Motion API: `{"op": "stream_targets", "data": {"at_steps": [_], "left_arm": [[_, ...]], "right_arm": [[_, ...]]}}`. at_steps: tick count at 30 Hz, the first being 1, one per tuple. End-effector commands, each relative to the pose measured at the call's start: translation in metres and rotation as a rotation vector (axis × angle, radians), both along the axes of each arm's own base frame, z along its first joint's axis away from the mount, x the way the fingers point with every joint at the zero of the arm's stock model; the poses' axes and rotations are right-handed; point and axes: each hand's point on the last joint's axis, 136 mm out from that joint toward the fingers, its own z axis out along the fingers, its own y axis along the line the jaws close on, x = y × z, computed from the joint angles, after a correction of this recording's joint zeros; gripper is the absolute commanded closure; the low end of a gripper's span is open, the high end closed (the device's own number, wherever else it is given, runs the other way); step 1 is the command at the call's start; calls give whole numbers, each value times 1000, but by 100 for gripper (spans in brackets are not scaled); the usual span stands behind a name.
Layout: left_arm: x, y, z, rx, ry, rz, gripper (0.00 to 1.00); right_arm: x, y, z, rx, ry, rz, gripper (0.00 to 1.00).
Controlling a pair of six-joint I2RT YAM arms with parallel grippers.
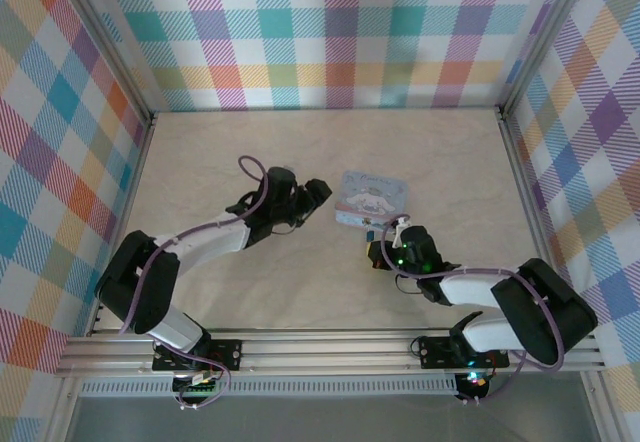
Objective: Unlock the padlock with the key
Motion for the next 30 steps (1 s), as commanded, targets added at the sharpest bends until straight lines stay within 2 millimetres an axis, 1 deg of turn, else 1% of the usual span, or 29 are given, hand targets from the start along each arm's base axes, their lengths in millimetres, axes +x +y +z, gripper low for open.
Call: {"op": "stream_targets", "data": {"at_steps": [1,2,3,4,9,13,15,21,25,30], "left_arm": [[4,5,2,125,-30,-110,26],[8,1,4,132,-43,-133,25],[12,-4,5,144,-48,-160,25],[16,-8,5,156,-52,-181,25],[30,-19,-11,192,-19,-209,24],[37,-30,-27,211,10,-257,23],[39,-38,-34,206,27,-291,22],[52,-60,-41,158,24,-354,19],[56,-62,-61,182,67,-358,18],[56,-49,-80,260,92,-323,19]], "right_arm": [[-5,6,-3,128,129,-6,100],[-7,5,-6,136,153,-11,100],[-2,7,-1,165,138,-14,100],[-3,6,-3,172,150,-19,100],[-1,2,-7,177,172,-35,100],[-1,0,-10,169,179,-39,100],[-1,1,-11,170,182,-33,100],[-1,2,-15,175,200,-29,100],[-2,2,-18,180,215,-31,100],[-2,1,-20,173,226,-38,100]]}}
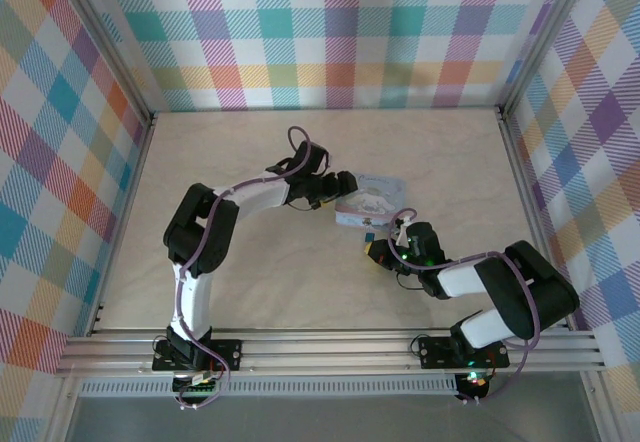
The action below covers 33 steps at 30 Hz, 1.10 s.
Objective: Unlock the padlock with the key
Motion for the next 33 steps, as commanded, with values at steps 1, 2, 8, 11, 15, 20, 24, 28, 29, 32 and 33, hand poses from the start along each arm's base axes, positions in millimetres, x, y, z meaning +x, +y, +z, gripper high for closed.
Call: {"op": "stream_targets", "data": {"at_steps": [1,2,8,11,15,20,24,28,29,32,33], "left_arm": [[-2,14,-12,71,9,11,19],[-3,16,-15,83,13,16,19],[-14,38,-36,160,57,64,17],[-18,48,-39,174,62,89,17],[-25,61,-43,192,73,113,17],[-32,73,-48,203,88,132,16],[-37,78,-47,202,89,142,16],[-43,82,-44,197,87,154,17],[-43,83,-44,197,85,156,17],[-48,85,-40,190,84,163,17],[-49,86,-40,188,85,166,17]], "right_arm": [[-5,-3,-9,-5,54,-7,100],[-5,-3,-10,-10,57,-8,100],[-10,-9,-13,-40,74,-13,94],[-14,-14,-15,-59,84,-16,87],[-20,-22,-16,-84,92,-27,78],[-27,-30,-10,-112,81,-19,66],[-28,-38,4,-121,41,-16,57],[-22,-35,35,-78,-65,46,45],[-21,-32,43,-65,-96,74,43],[-18,-18,63,-18,-188,173,41],[-17,-14,67,-6,-217,194,41]]}}
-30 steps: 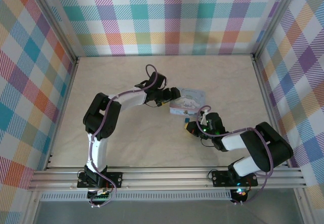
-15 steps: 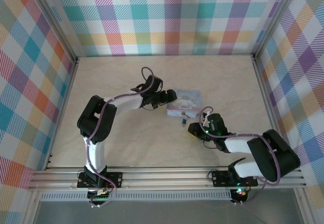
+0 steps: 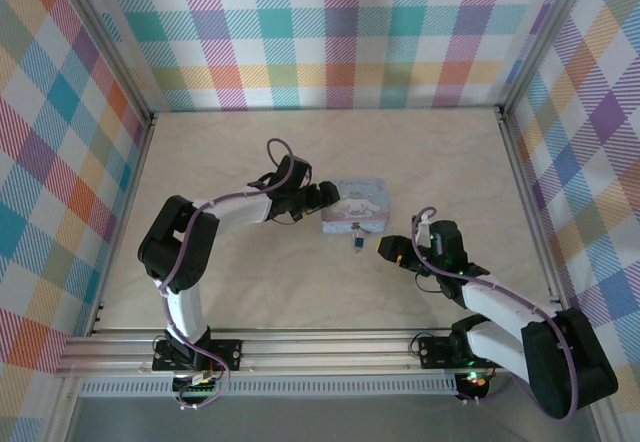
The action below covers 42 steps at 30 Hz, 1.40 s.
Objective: Unlock the padlock with the key
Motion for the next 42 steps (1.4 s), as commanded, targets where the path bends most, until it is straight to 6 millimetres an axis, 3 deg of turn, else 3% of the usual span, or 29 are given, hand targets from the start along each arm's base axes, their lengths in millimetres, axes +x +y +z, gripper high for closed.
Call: {"op": "stream_targets", "data": {"at_steps": [1,8,17,28,42], "left_arm": [[-25,33,-32,115,113,52,17],[-36,39,-29,95,113,72,17],[-43,43,-28,83,116,89,17],[-42,39,-24,79,110,84,16],[-43,36,-22,72,108,80,17]], "right_arm": [[0,20,27,48,-130,160,41],[5,37,31,52,-167,287,41],[18,54,14,19,-143,353,50],[27,57,-19,-101,-116,330,58],[36,70,-23,-84,-153,327,62]]}}
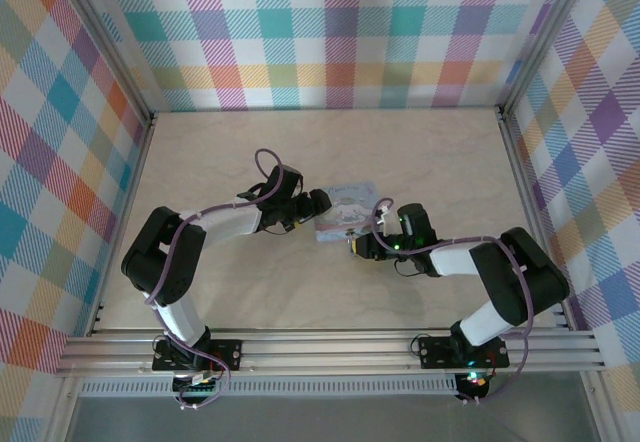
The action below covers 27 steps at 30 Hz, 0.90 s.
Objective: Unlock the padlock with the key
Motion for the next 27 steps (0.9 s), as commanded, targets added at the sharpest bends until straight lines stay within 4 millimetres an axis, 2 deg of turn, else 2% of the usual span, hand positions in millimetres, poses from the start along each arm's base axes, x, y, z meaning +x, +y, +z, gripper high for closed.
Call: {"op": "stream_targets", "data": {"at_steps": [1,8,12,17,27], "left_arm": [[-18,16,-22,82,85,16,17],[-20,14,-22,82,87,10,16],[-20,12,-23,82,89,9,17],[-21,10,-24,82,92,7,17],[-21,7,-25,85,93,2,17]], "right_arm": [[13,9,13,33,-69,8,62],[22,11,13,35,-105,-7,63],[26,15,21,69,-143,-2,63],[25,18,16,82,-129,4,64],[24,24,10,118,-104,4,74]]}}
